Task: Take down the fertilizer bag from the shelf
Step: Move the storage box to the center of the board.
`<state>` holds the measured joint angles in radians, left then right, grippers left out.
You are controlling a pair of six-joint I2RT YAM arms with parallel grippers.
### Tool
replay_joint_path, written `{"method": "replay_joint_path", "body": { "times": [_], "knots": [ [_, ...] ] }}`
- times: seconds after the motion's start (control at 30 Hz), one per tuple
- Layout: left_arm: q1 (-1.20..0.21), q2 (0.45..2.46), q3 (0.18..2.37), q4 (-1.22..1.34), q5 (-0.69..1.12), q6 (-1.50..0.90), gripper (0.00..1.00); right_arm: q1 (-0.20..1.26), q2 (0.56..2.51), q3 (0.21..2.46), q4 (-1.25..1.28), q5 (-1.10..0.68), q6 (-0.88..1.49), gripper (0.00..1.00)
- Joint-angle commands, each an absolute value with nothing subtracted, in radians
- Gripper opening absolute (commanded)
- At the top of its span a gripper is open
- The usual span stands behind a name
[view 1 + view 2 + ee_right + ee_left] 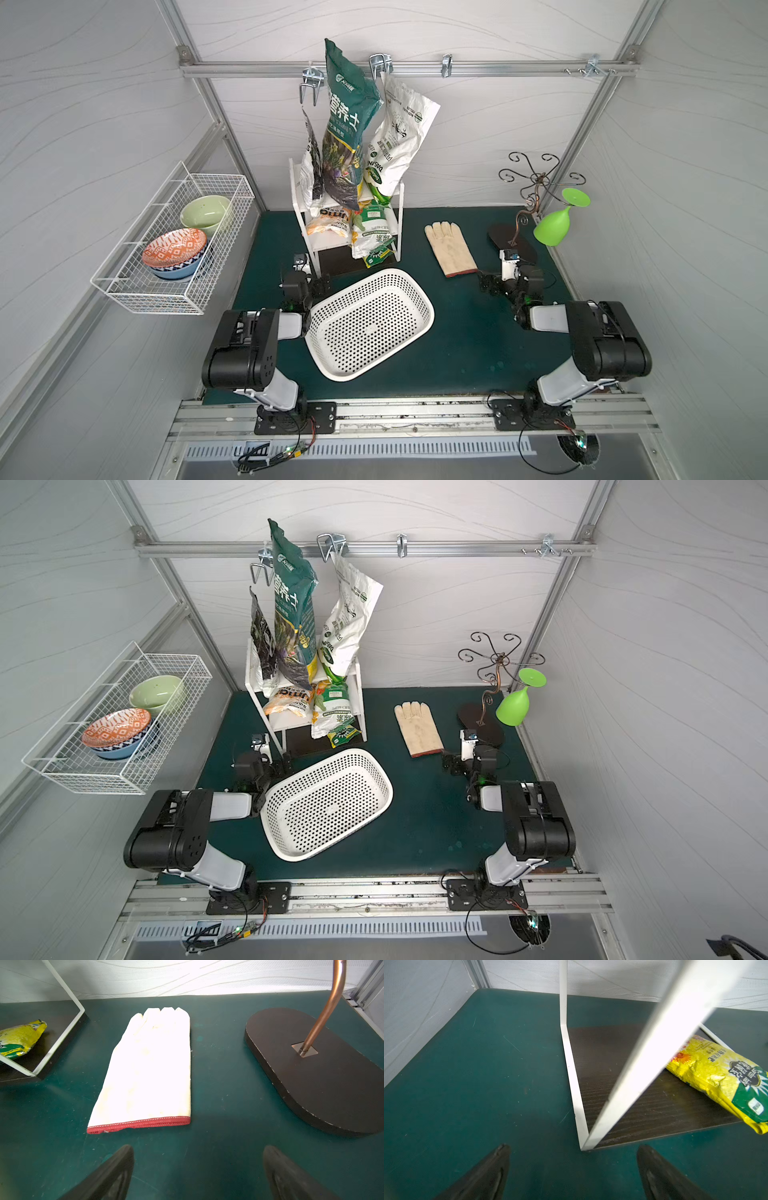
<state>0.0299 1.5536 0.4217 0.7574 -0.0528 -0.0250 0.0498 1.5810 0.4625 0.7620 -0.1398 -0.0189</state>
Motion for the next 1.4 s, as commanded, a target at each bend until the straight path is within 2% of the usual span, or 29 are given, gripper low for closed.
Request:
{"method": "replay_joint_path", "body": {
  "times": [0.0, 0.87, 0.97, 1.07, 1.13, 1.2, 1.37],
  "knots": [
    [0.026, 1.552, 0.441, 0.793, -0.060, -0.023, 0.99, 0.048, 1.575, 0.457, 0.769, -0.146, -0.023, 0.99],
    [0.028, 1.546, 0.440, 0.792, -0.060, -0.021, 0.99, 0.045, 1.578, 0.463, 0.762, -0.149, -0.019, 0.99],
    [0.024, 1.537, 0.436, 0.799, -0.085, -0.026, 0.95, 0.046, 1.575, 0.460, 0.765, -0.146, -0.018, 0.99],
    [0.021, 1.433, 0.498, 0.569, -0.158, -0.045, 0.99, 0.046, 1.563, 0.458, 0.765, -0.113, -0.007, 0.99],
    [0.021, 1.351, 0.571, 0.338, -0.144, 0.005, 0.99, 0.055, 1.525, 0.492, 0.677, -0.065, 0.002, 0.98],
    [0.021, 1.279, 0.625, 0.162, -0.144, 0.041, 0.99, 0.080, 1.479, 0.605, 0.425, 0.021, 0.023, 0.95],
    [0.023, 1.102, 0.582, 0.085, -0.243, -0.180, 0.98, 0.125, 1.424, 0.790, 0.074, 0.021, 0.138, 0.91]
  ]
}}
